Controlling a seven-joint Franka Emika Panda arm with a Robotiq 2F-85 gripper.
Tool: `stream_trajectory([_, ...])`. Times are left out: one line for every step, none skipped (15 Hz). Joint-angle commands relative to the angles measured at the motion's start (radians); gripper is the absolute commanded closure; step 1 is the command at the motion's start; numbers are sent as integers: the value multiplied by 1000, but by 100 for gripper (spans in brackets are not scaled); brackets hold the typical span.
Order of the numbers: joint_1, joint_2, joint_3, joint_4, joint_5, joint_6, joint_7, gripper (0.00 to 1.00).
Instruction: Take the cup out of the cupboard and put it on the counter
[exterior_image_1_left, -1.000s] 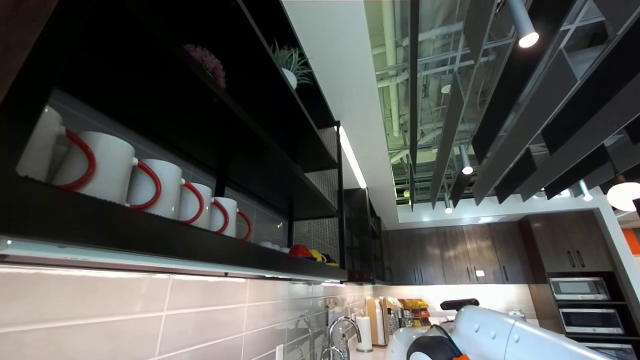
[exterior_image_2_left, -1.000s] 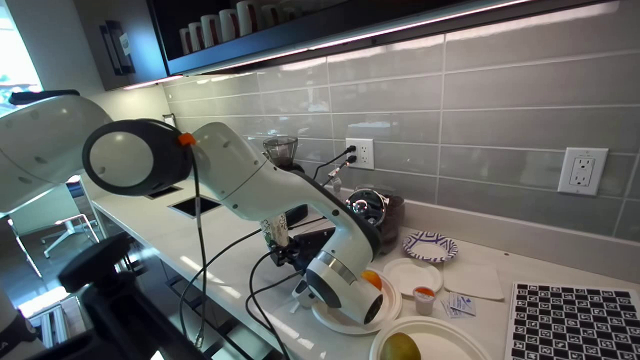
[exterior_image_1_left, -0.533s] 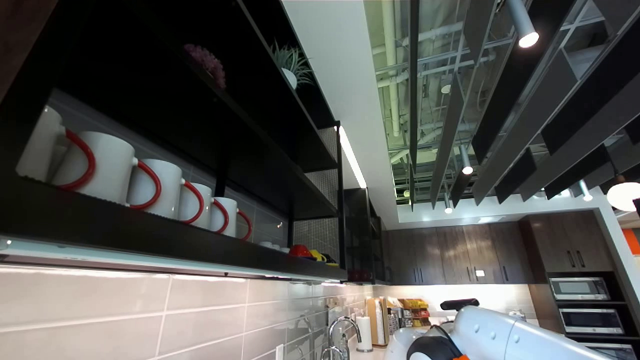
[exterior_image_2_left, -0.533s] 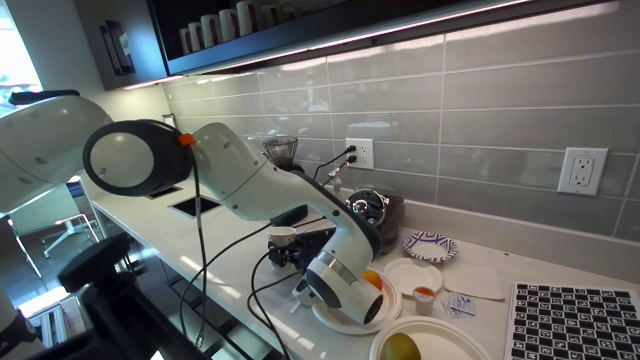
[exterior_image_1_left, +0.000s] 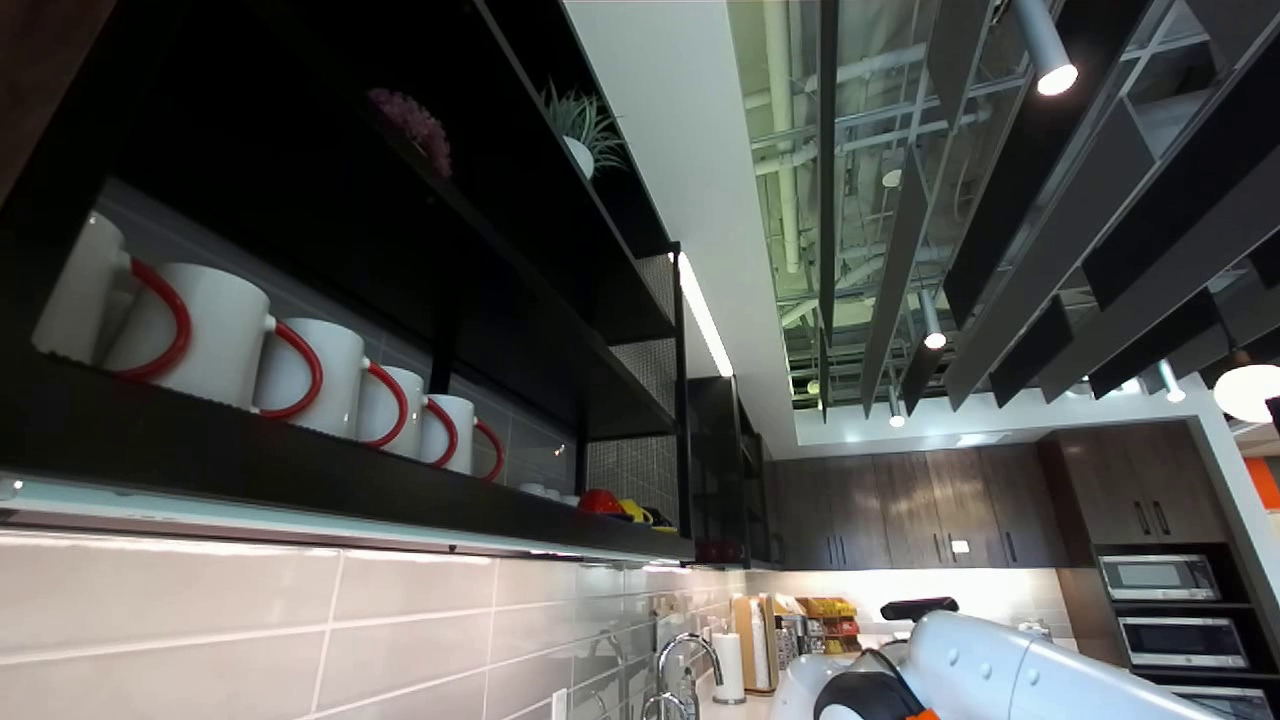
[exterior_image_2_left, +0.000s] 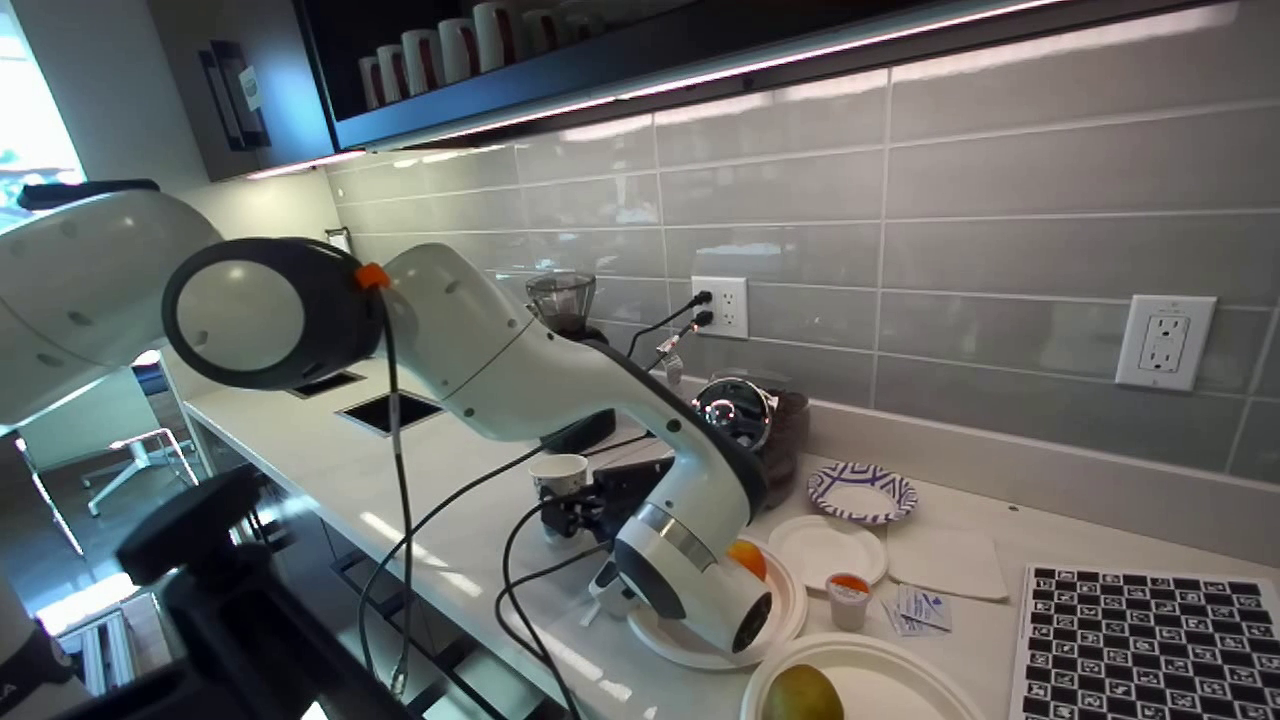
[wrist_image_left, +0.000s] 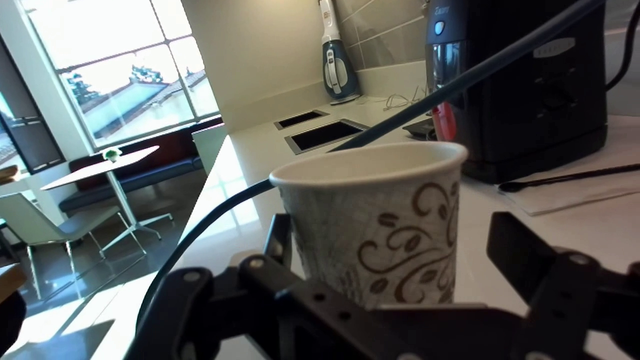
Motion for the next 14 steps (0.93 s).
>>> stream_trajectory([20, -64, -31, -73, -6, 42, -50, 0])
stream_trajectory([25, -79, -36, -86, -14, 44, -70, 0])
stream_trajectory([32, -93, -42, -98, -23, 47, -92, 0])
stream_trajectory([37, -106, -48, -109, -31, 47, -107, 0])
stream_trajectory([48, -124, -57, -124, -42, 55, -128, 0])
stream_trajectory([60, -143, -68, -143, -51, 70, -149, 0])
stream_trajectory([78, -164, -85, -160, -69, 95, -175, 0])
stream_trajectory([93, -185, -98, -181, -84, 124, -190, 0])
stream_trajectory([108, -206, -109, -200, -102, 152, -205, 0])
stream_trajectory([126, -236, -120, -230, -118, 184, -222, 0])
stream_trajectory([143, -266, -131, -257, -139, 217, -241, 0])
stream_trajectory([159, -295, -139, -281, -162, 242, -254, 0])
stream_trajectory([172, -322, -144, -305, -184, 266, -270, 0])
stream_trajectory([186, -351, -149, -332, -208, 287, -282, 0])
